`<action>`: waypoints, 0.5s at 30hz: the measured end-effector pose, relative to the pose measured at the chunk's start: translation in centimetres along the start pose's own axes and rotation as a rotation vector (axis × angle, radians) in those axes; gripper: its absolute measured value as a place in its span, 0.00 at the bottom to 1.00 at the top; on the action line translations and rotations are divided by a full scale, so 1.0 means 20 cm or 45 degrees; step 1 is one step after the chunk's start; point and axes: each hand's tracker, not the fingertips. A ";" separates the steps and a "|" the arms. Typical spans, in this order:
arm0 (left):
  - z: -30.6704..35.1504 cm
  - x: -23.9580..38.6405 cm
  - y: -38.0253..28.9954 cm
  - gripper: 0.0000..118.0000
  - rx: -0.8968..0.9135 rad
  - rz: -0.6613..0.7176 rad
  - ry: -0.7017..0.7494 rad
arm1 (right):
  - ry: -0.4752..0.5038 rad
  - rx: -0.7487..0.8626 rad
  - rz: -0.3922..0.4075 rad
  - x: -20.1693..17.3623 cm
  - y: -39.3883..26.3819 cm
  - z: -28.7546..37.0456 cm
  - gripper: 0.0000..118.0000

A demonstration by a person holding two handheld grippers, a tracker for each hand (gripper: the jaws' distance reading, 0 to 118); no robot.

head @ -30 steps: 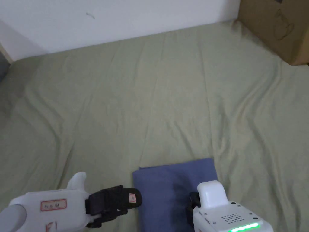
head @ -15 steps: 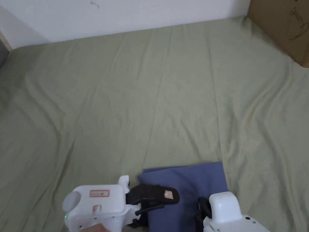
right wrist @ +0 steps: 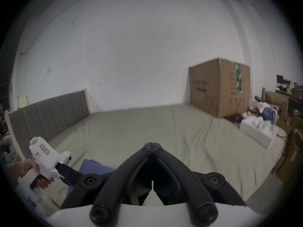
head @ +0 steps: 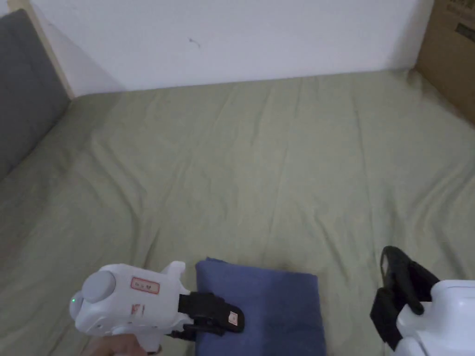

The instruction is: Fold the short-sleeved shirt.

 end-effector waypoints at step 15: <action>1.31 -0.75 0.46 0.27 0.151 0.028 1.095 | 0.078 -0.030 0.065 -0.31 0.19 0.00 0.00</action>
